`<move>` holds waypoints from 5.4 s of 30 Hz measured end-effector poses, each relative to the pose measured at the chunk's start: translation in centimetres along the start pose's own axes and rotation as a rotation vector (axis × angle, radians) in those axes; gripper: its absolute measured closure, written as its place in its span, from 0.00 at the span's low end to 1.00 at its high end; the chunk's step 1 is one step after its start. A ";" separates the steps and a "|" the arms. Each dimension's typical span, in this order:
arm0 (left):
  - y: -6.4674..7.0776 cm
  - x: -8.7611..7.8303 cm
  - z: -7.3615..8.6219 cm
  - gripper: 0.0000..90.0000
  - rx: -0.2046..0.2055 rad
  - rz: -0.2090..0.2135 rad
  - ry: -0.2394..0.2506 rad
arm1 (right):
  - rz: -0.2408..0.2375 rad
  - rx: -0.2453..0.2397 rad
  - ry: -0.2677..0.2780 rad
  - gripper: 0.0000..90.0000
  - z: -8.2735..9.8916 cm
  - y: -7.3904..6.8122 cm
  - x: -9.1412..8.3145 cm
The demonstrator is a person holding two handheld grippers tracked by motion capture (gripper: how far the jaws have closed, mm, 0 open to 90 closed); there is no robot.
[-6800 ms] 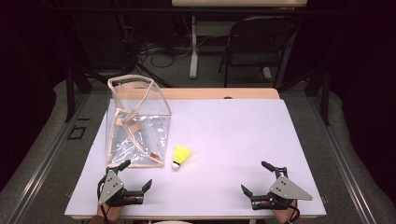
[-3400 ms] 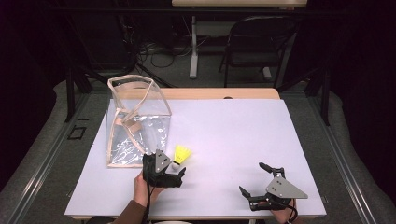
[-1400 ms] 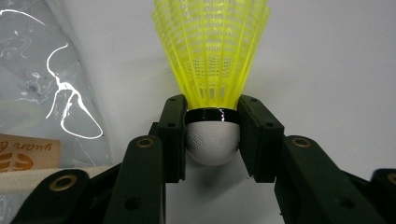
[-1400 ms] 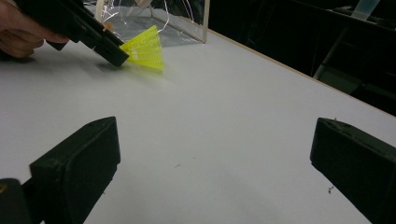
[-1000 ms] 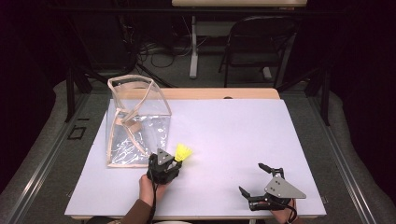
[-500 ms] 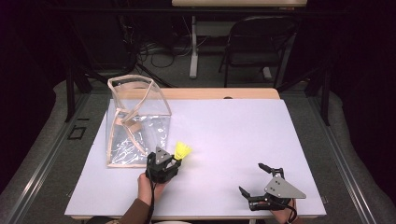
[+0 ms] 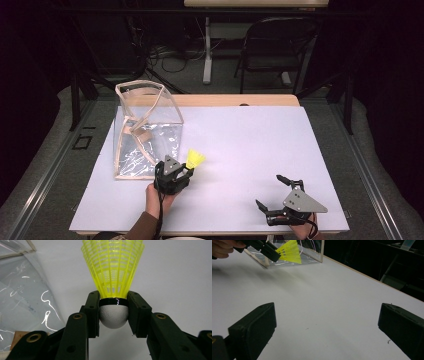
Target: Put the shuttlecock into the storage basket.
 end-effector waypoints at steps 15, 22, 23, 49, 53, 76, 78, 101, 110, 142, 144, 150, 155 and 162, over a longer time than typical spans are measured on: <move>-0.2 -0.5 -1.0 0.72 0.005 0.015 0.026 | -0.003 0.002 -0.002 0.01 0.1 0.0 0.1; -0.3 -0.7 -1.5 0.72 0.005 0.019 0.037 | -0.002 0.001 -0.002 0.01 0.0 0.0 0.1; -0.4 -0.7 -1.7 0.72 0.001 0.020 0.041 | -0.002 0.001 -0.002 0.01 0.0 0.0 0.1; -0.6 -1.5 -4.9 0.72 0.015 0.034 0.098 | -0.002 0.004 -0.004 0.01 0.0 -0.1 0.0; -0.7 -1.6 -5.3 0.72 0.014 0.035 0.103 | -0.002 0.001 -0.002 0.01 0.0 -0.1 0.0; -0.5 -2.6 -8.1 0.72 0.050 0.031 0.154 | 0.000 -0.001 -0.001 0.01 0.0 0.0 -0.1; -0.4 -2.8 -8.4 0.72 0.054 0.030 0.160 | -0.001 -0.001 -0.003 0.01 0.0 -0.1 -0.1; -1.0 -3.3 -12.0 0.72 0.084 0.009 0.206 | -0.004 0.001 -0.002 0.01 0.0 -0.1 -0.1; -1.3 -3.2 -12.9 0.72 0.093 -0.002 0.211 | -0.003 0.002 -0.002 0.01 0.0 -0.1 -0.1; -3.0 -2.0 -15.0 0.72 0.094 -0.026 0.202 | 0.001 -0.002 -0.005 0.01 0.0 0.0 -0.1; -3.1 -2.0 -15.1 0.72 0.095 -0.029 0.201 | 0.000 -0.002 -0.005 0.02 0.0 0.0 -0.1; -3.3 -1.8 -15.5 0.72 0.099 -0.028 0.202 | 0.002 0.001 -0.007 0.02 0.0 -0.1 -0.1; -3.5 -1.6 -15.8 0.72 0.100 -0.028 0.199 | 0.002 -0.003 -0.008 0.02 0.1 0.0 -0.1; -3.8 -1.4 -16.2 0.72 0.102 -0.029 0.195 | 0.001 0.002 -0.010 0.02 0.1 -0.1 -0.1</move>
Point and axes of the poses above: each handheld gripper's, and its own axes: x roughly forward along the jaws, z roughly out of its underside, y roughly to its right, the point moved 5 cm from there along x, roughly forward along the jaws, and after that the axes turned 7 degrees about -x, right-handed, at the moved point
